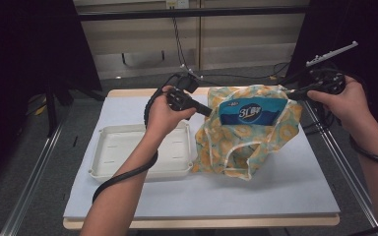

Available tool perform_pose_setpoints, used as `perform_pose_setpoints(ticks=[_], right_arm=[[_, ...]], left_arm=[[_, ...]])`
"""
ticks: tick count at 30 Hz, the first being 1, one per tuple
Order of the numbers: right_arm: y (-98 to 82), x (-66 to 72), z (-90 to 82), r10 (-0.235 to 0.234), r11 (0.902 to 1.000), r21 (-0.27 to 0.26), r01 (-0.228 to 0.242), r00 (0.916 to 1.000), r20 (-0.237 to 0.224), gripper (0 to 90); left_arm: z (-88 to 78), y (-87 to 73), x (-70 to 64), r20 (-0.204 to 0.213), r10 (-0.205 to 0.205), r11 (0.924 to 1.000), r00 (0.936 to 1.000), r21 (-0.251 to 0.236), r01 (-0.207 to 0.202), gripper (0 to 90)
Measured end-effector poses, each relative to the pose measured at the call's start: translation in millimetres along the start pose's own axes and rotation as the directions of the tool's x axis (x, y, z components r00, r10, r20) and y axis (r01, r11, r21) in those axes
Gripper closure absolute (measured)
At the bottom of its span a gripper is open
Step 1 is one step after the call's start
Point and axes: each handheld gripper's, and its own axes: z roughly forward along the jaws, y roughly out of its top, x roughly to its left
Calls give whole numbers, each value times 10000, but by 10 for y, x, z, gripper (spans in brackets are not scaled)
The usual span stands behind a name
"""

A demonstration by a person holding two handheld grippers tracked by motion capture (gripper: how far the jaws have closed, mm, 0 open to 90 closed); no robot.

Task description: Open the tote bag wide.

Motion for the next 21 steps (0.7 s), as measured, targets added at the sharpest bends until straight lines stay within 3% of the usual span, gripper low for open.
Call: perform_pose_setpoints(ticks=[1, 3, 9, 14, 15, 20, 21], right_arm=[[2, -4, 2, -16, 10000, 68, 17, 10000, -76, 856], [3, -4, 1, -33, 10000, 91, 33, 10000, -40, 849], [13, -29, -95, -11, 9995, 322, 5, 9998, 189, 723], [0, -46, -138, -58, 9994, 332, 42, 9988, 483, 668], [-10, -56, -137, -33, 9992, 402, 15, 9989, 463, 602], [-33, -55, -142, -58, 9988, 488, 31, 9984, 561, 542], [-47, -68, -157, 72, 9987, 489, -103, 9981, 620, 494]], left_arm=[[13, 8, 6, 56, -416, 9991, 9991, -79, 416, 900], [8, 10, 20, 10, -364, 9993, 9993, 67, 364, 900], [6, -34, 97, 54, -1003, 9949, 9949, 141, 1002, 900], [1, -31, 115, 75, -927, 9955, 9957, 221, 926, 900], [7, -27, 113, 10, -1009, 9948, 9949, 132, 1009, 900], [-2, -26, 122, -30, -1050, 9943, 9945, 161, 1051, 900], [-4, -28, 126, -36, -1037, 9945, 9946, 159, 1037, 900]])
